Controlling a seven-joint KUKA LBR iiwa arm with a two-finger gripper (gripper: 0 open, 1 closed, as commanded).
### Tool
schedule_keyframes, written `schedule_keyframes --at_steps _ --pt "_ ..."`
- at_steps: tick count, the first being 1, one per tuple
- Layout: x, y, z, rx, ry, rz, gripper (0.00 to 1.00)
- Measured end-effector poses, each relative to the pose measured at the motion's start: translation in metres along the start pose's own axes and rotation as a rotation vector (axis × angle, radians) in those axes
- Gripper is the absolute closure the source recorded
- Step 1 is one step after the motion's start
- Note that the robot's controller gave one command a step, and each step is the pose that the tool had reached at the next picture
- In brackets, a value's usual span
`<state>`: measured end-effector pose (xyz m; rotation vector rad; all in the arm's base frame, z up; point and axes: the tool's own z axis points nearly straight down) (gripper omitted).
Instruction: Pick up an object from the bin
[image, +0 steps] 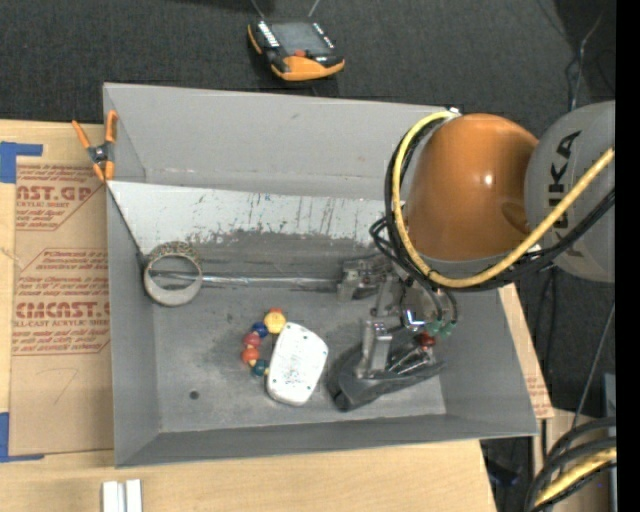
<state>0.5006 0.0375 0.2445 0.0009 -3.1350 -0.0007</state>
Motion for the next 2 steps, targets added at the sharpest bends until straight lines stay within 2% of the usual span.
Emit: schedule_keyframes --at_steps 1,2 --pt "-0.001 0.000 -0.005 -0.001 -0.008 0.000 0.00" --pt "-0.014 -0.062 0.098 0.001 -0.010 -0.207 0.00"
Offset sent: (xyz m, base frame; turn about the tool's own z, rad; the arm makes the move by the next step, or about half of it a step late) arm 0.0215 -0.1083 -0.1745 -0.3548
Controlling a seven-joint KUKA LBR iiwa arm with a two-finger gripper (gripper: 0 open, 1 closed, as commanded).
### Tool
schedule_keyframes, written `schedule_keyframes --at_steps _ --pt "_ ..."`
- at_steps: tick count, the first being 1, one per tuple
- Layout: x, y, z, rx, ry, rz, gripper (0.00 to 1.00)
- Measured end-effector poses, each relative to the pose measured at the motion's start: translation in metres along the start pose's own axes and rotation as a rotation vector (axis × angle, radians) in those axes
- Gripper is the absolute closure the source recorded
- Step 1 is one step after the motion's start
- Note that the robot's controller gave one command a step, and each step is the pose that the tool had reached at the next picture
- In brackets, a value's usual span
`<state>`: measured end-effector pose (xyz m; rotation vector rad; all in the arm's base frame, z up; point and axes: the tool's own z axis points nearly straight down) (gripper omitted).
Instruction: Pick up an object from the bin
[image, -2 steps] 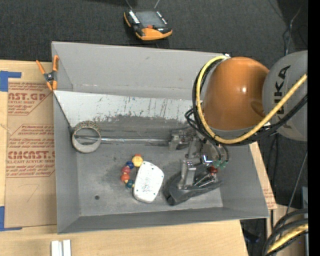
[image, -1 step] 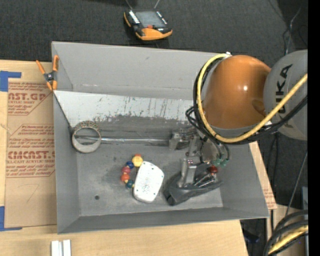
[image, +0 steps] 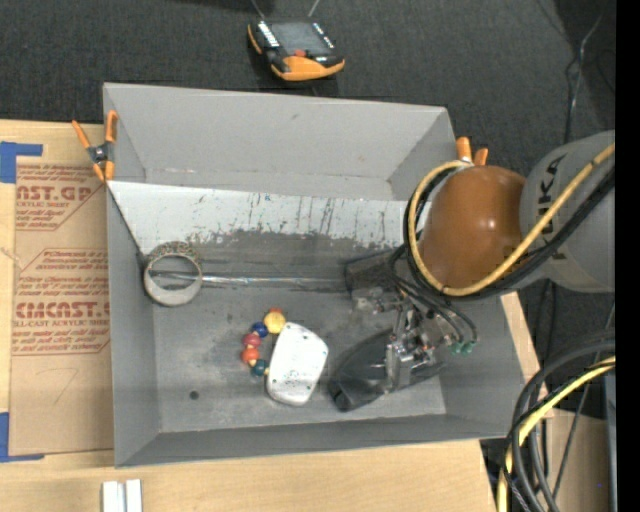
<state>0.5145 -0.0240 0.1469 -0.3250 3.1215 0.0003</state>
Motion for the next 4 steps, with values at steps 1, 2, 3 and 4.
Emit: schedule_keyframes --at_steps 1,2,3,4 --pt "0.026 -0.026 -0.014 0.001 -0.009 -0.216 0.00" --pt "0.004 -0.092 -0.009 0.000 0.002 -0.169 0.00" --pt "0.001 -0.089 0.080 -0.007 -0.002 -0.273 0.00" --pt "0.001 -0.085 0.077 0.001 -0.006 -0.260 1.00"
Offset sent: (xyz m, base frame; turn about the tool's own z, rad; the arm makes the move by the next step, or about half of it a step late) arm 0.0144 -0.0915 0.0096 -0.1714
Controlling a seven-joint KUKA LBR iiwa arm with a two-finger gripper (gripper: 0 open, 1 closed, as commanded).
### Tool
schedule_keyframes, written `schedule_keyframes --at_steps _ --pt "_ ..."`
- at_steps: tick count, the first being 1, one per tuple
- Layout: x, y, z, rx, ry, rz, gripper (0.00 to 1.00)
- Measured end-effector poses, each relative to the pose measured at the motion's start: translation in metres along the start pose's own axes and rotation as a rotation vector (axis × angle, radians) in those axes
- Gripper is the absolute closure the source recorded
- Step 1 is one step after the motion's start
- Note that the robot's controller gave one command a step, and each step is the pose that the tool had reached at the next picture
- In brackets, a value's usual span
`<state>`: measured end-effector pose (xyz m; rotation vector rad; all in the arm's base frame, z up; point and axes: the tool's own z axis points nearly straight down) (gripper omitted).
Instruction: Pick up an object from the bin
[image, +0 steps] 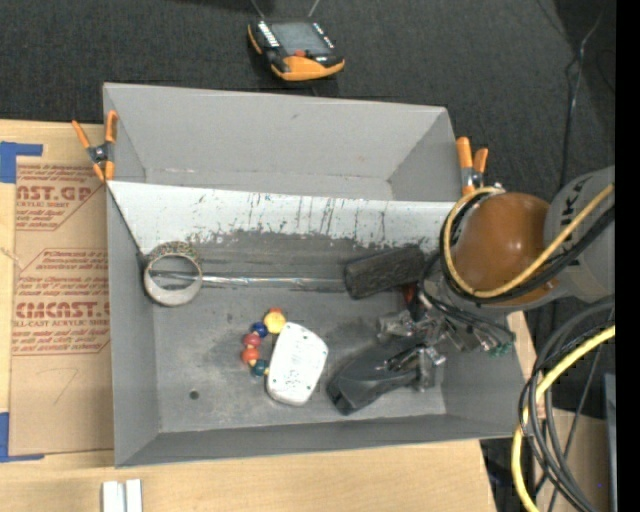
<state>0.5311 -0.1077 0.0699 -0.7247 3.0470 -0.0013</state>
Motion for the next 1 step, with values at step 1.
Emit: schedule_keyframes --at_steps 1 --pt "0.0001 0.0000 -0.0003 0.000 0.000 0.000 1.00"
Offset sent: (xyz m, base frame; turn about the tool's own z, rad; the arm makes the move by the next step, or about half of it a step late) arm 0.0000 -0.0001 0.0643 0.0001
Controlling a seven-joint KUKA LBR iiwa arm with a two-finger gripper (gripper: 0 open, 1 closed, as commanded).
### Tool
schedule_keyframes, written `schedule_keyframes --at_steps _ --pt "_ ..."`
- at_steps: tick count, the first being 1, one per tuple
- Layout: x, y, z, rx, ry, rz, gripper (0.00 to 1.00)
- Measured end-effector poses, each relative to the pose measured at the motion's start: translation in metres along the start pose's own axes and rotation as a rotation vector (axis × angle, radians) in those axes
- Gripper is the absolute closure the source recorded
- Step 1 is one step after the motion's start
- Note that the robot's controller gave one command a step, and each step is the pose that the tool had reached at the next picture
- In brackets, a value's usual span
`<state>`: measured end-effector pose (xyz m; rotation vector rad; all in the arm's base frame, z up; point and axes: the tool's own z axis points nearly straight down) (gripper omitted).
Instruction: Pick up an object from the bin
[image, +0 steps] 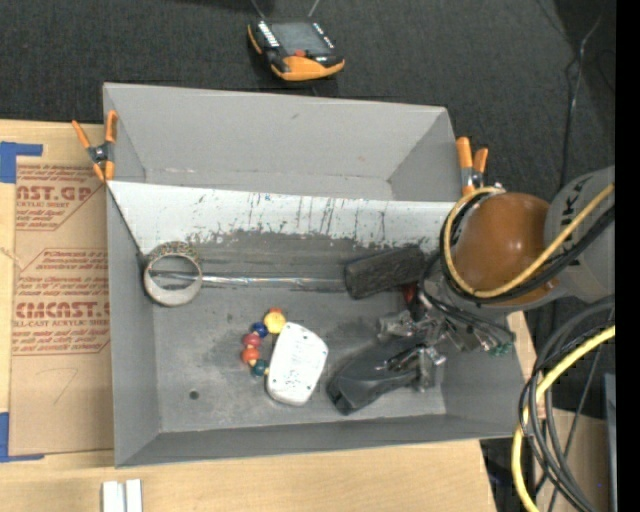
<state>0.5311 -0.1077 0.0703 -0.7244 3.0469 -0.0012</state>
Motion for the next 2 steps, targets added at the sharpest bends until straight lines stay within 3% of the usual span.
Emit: schedule_keyframes --at_steps 1,2 --pt "0.001 0.003 -0.032 -0.007 0.007 0.000 1.00" --pt "0.000 0.002 -0.075 -0.004 0.004 -0.001 1.00"
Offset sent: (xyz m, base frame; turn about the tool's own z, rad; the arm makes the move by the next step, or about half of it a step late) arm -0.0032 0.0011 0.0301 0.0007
